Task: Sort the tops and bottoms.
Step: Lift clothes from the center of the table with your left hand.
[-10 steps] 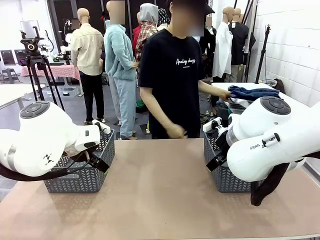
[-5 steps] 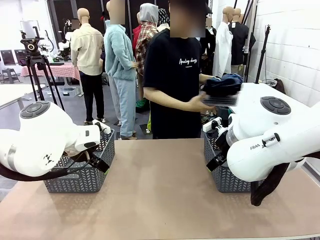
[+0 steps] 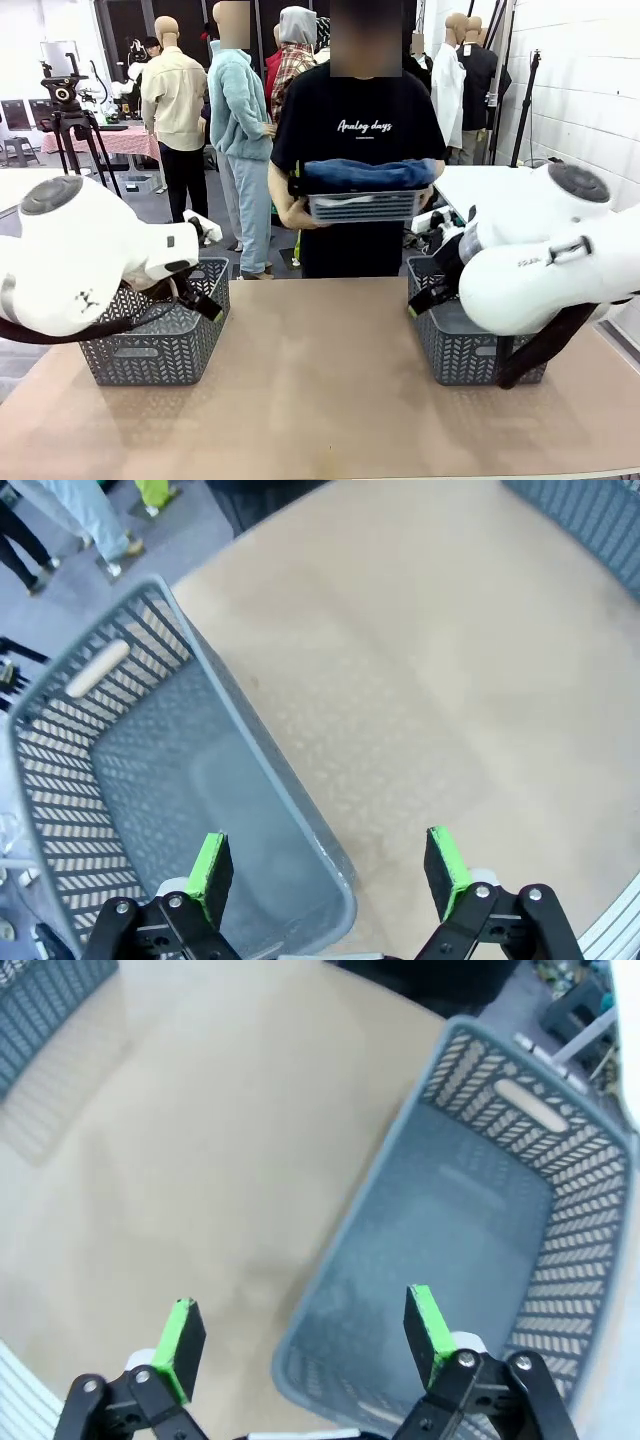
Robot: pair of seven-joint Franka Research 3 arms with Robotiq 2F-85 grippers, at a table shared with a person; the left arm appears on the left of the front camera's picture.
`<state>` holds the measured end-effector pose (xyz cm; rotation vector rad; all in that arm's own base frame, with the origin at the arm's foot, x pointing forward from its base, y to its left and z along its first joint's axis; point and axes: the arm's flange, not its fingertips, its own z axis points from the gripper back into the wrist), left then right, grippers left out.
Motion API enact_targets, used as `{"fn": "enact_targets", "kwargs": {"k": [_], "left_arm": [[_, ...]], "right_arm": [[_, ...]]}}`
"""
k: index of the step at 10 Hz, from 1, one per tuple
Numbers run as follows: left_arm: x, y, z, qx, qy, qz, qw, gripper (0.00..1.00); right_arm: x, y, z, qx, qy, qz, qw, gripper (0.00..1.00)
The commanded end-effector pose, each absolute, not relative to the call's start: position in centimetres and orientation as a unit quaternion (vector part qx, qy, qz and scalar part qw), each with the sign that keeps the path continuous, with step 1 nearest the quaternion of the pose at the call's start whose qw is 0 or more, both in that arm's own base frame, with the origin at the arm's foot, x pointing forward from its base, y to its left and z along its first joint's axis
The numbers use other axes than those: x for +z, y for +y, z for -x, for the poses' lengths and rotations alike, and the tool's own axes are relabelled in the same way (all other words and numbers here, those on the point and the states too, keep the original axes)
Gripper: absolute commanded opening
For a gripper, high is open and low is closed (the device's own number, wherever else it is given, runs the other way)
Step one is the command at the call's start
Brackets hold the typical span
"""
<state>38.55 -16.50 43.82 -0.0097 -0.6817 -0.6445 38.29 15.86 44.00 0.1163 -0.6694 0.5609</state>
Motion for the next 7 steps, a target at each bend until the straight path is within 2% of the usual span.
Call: {"fn": "enact_targets", "kwargs": {"k": [1,2,5,7], "left_arm": [[47.2,-16.4,-35.9,-0.342,-0.31,0.012,0.887,1.0],[48.8,-16.3,-34.7,-0.366,-0.306,0.023,0.879,1.0],[51.5,-15.6,-31.4,-0.383,-0.304,0.065,0.87,1.0],[52.3,-14.6,-31.1,-0.376,-0.32,0.076,0.866,1.0]], "right_arm": [[46.6,12.4,-34.6,0.257,-0.339,-0.093,0.9,1.0],[48.3,11.1,-33.2,0.263,-0.354,-0.127,0.888,1.0],[50.4,9.2,-29.9,0.269,-0.372,-0.15,0.876,1.0],[50.0,8.9,-30.3,0.282,-0.352,-0.155,0.879,1.0]]}}
